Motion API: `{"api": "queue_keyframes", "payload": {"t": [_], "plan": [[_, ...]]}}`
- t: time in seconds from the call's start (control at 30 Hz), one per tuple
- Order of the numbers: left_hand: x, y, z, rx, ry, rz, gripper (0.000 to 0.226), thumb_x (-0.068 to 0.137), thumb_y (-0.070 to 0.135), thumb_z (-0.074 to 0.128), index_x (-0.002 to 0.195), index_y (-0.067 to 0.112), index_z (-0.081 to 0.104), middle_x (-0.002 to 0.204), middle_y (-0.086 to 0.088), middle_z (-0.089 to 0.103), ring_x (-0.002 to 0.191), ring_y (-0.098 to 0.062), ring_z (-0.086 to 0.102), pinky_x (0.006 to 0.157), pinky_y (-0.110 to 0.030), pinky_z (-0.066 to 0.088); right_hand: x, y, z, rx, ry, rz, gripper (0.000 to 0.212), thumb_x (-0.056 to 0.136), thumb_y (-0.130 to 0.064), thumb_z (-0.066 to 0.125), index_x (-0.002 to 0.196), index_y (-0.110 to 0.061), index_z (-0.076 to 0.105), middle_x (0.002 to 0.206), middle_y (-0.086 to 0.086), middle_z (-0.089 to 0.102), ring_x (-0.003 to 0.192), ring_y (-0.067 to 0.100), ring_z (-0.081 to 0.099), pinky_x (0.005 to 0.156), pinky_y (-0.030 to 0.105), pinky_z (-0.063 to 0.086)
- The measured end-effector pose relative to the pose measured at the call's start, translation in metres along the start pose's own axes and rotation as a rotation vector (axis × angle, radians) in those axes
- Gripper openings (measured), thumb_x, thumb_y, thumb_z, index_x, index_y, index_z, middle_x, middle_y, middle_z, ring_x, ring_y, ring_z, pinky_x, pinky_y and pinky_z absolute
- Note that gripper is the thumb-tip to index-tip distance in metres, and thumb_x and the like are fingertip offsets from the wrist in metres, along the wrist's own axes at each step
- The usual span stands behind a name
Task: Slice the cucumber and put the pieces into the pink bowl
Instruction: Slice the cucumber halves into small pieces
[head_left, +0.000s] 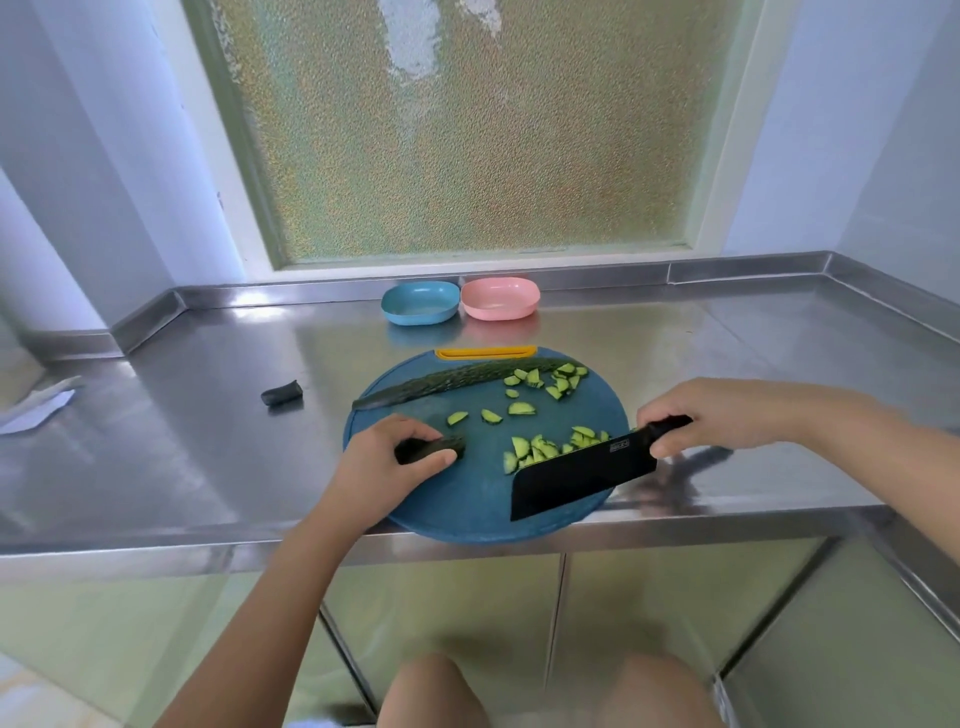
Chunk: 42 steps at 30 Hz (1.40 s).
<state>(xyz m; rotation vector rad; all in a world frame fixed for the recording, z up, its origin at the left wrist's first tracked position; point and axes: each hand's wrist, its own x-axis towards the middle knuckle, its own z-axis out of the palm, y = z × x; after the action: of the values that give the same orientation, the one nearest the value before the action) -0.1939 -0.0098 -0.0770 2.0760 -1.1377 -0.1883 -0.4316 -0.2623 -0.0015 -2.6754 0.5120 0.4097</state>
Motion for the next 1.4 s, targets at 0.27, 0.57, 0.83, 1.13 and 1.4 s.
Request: {"api": "queue_keyframes", "payload": {"t": [0.27, 0.57, 0.83, 1.13, 1.4], "plan": [[-0.002, -0.001, 0.005, -0.007, 0.087, 0.045, 0.013, 0.08, 0.038, 0.069, 0.09, 0.029, 0.07, 0.095, 0.018, 0.064, 0.09, 0.003, 0.057, 0.073, -0.004, 0.038, 0.017, -0.006, -0.018, -0.145, -0.024, -0.092, 0.02, 0.094, -0.034, 0.056, 0.089, -0.015, 0.06, 0.08, 0.003, 0.059, 0.069, 0.012, 0.049, 0.064, 0.027, 0.036], [-0.003, -0.001, 0.004, -0.026, 0.097, 0.078, 0.007, 0.085, 0.031, 0.066, 0.084, 0.038, 0.067, 0.094, 0.02, 0.065, 0.093, 0.008, 0.055, 0.075, -0.001, 0.036, 0.03, 0.015, -0.006, -0.202, 0.077, -0.096, 0.021, 0.093, -0.04, 0.056, 0.077, -0.028, 0.052, 0.077, -0.002, 0.059, 0.075, 0.014, 0.054, 0.078, 0.032, 0.043], [-0.003, -0.003, 0.005, -0.037, 0.095, 0.081, 0.009, 0.087, 0.027, 0.063, 0.086, 0.034, 0.068, 0.095, 0.022, 0.064, 0.095, 0.01, 0.054, 0.079, 0.0, 0.035, 0.054, 0.013, -0.016, -0.136, 0.136, -0.081, 0.025, 0.093, -0.038, 0.057, 0.073, -0.026, 0.049, 0.072, -0.004, 0.054, 0.072, 0.016, 0.052, 0.078, 0.038, 0.043], [-0.002, -0.007, 0.006, -0.036, 0.1, 0.093, 0.013, 0.091, 0.025, 0.059, 0.092, 0.025, 0.072, 0.095, 0.021, 0.064, 0.096, 0.01, 0.053, 0.078, 0.002, 0.033, 0.085, 0.01, -0.022, -0.146, 0.203, -0.069, 0.029, 0.094, -0.042, 0.055, 0.084, -0.014, 0.054, 0.079, 0.002, 0.057, 0.076, 0.017, 0.051, 0.062, 0.021, 0.024], [-0.001, -0.005, 0.005, -0.063, 0.097, 0.085, 0.016, 0.084, 0.037, 0.058, 0.088, 0.029, 0.071, 0.093, 0.02, 0.065, 0.095, 0.009, 0.054, 0.077, 0.0, 0.035, 0.102, 0.011, -0.025, -0.1, 0.264, 0.005, 0.034, 0.094, -0.042, 0.054, 0.07, -0.022, 0.04, 0.07, -0.003, 0.048, 0.07, 0.018, 0.046, 0.06, 0.029, 0.026]]}}
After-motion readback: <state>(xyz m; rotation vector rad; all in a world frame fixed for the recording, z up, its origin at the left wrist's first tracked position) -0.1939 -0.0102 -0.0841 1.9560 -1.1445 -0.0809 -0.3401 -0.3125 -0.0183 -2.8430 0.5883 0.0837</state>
